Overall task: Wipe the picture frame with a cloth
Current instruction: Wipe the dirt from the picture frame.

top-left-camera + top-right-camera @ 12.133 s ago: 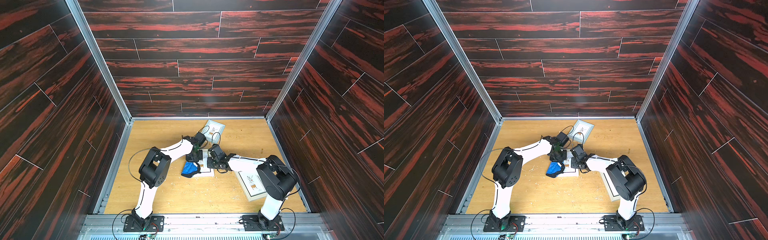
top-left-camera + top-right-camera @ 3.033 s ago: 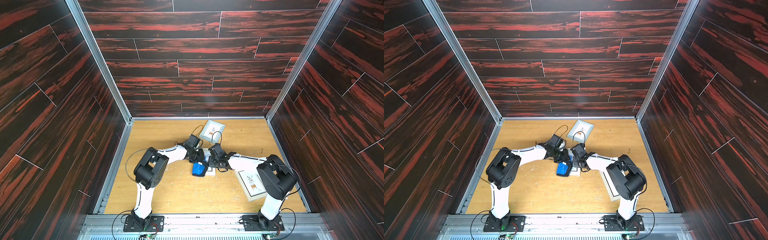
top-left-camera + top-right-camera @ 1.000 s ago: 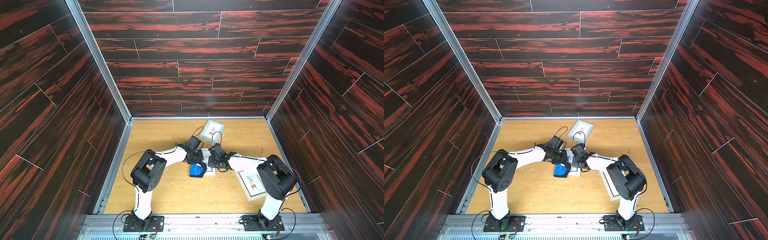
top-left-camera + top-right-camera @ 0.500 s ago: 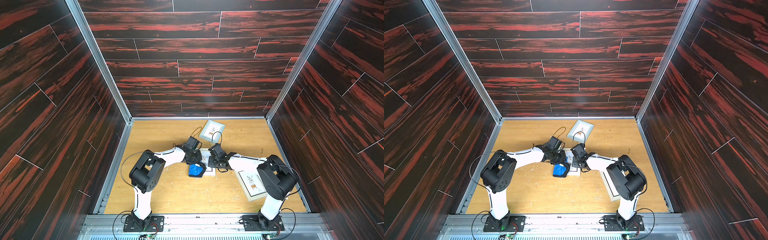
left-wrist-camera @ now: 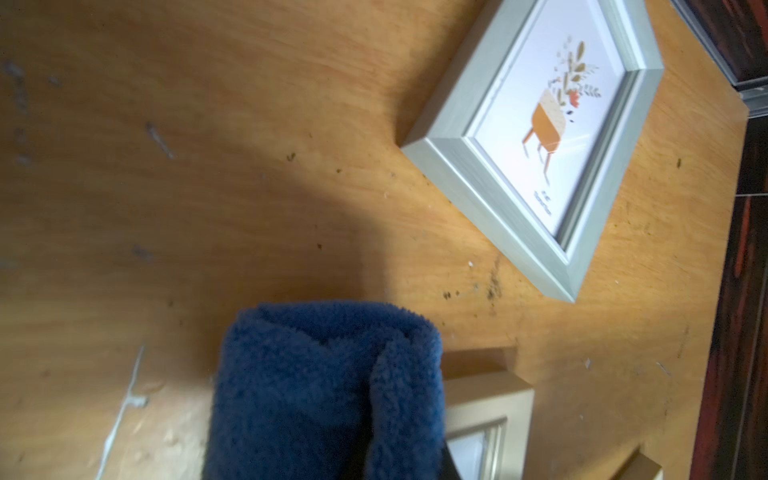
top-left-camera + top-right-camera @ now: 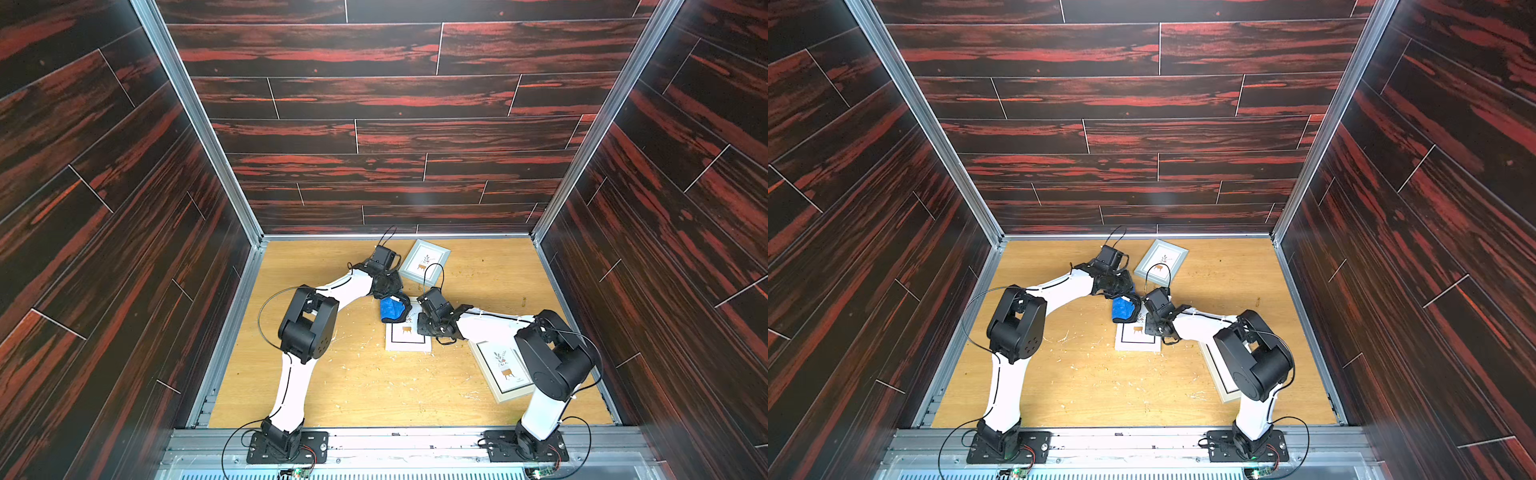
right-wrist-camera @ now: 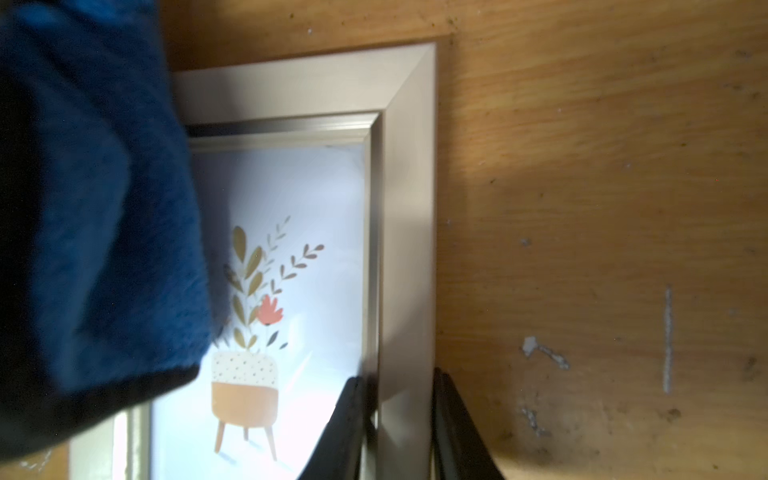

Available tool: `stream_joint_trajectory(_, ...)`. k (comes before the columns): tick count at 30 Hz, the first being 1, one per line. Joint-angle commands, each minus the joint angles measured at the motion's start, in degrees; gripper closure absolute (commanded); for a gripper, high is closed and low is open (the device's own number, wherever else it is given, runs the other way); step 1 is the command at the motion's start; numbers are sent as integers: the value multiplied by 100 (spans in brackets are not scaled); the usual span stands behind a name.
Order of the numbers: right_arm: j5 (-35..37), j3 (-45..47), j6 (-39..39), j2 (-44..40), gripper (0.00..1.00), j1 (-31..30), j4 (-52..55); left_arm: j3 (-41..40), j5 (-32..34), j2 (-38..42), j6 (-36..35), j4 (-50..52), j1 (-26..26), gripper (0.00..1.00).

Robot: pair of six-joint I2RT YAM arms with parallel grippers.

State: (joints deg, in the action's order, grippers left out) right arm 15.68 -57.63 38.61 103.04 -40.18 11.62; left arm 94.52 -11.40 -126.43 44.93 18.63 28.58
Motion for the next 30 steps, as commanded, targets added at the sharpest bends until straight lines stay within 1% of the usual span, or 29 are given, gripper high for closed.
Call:
stream_joint_trajectory(1,64,125,-38,-81,99,-38,358,-316,-220,125,109,175,415,100)
stream_joint_trajectory(5,44,120,-78,-27,99,-39,342,-1205,-273,760,253,-144,641,100)
stream_joint_trajectory(9,10,60,-82,61,99,-36,327,-1643,-443,1043,302,-283,711,100)
stream_joint_trajectory(12,31,41,-73,53,99,-35,326,-1812,-178,1164,180,-221,558,100)
stream_joint_trajectory(15,104,36,-71,30,99,-33,366,-2088,-260,1376,150,-258,359,100)
stream_joint_trajectory(19,133,54,-77,36,99,-30,376,-2460,-82,1812,174,25,727,100)
stream_joint_trajectory(23,54,28,-73,53,99,-33,328,-3215,-241,2147,574,-530,876,100)
stream_joint_trajectory(26,20,14,-95,75,99,-33,317,-3055,-236,1975,503,-468,871,100)
stream_joint_trajectory(30,29,21,-110,46,99,-33,337,-2319,-248,1502,324,-496,558,100)
